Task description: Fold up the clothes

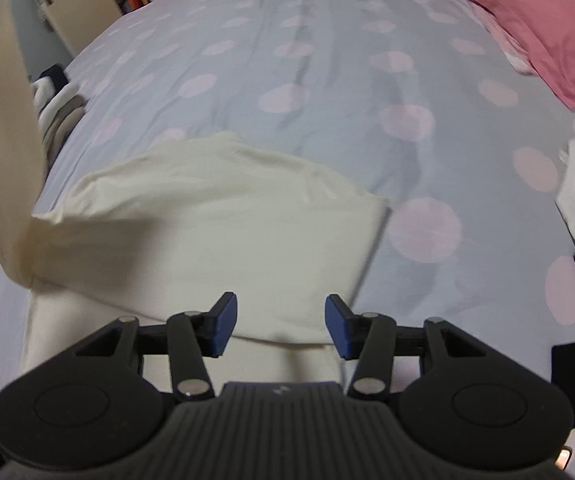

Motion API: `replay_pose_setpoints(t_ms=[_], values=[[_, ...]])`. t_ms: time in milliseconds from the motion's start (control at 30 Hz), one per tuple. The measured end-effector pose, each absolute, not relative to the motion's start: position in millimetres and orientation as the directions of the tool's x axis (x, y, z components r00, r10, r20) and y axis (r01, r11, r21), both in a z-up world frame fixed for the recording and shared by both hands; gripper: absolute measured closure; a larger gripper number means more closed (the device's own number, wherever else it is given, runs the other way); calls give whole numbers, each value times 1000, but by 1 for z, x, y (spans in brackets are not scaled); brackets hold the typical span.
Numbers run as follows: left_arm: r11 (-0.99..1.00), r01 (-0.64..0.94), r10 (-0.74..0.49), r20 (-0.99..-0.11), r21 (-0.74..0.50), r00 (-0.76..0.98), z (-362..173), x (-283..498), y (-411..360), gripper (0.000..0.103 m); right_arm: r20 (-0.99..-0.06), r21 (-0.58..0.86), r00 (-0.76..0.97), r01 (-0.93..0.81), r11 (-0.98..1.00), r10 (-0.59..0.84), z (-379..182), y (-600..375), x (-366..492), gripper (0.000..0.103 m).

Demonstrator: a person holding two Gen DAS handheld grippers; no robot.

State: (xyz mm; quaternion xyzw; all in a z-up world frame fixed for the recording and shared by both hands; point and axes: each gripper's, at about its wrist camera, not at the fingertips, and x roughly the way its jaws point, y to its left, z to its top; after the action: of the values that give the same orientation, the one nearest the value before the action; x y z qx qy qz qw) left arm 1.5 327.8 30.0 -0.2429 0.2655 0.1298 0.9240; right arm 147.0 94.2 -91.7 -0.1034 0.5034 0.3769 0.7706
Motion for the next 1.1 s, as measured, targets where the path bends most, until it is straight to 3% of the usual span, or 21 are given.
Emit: replay_pose_setpoints(t_ms=[300, 500, 567, 733, 933, 1100], values=[[879, -307, -74, -740, -366, 669, -96, 75, 247, 101, -875, 238, 219, -583, 777, 432, -108, 69, 180, 51], [887, -294, -141, -815, -357, 562, -146, 87, 230, 101, -880, 277, 201, -520, 808, 431, -125, 60, 190, 53], [891, -280, -159, -822, -358, 546, -151, 86, 227, 100, -875, 297, 197, -503, 812, 442, -128, 61, 193, 55], [890, -224, -218, -802, -397, 556, -144, 74, 228, 78, -858, 350, 181, -479, 805, 481, -128, 68, 198, 57], [943, -155, -156, -801, -295, 577, -120, 38, 253, 77, -845, 383, 170, -469, 796, 507, -128, 84, 200, 57], [958, -218, -32, -822, -188, 569, -102, -19, 315, 77, -848, 390, 160, -457, 800, 505, -130, 98, 199, 57]])
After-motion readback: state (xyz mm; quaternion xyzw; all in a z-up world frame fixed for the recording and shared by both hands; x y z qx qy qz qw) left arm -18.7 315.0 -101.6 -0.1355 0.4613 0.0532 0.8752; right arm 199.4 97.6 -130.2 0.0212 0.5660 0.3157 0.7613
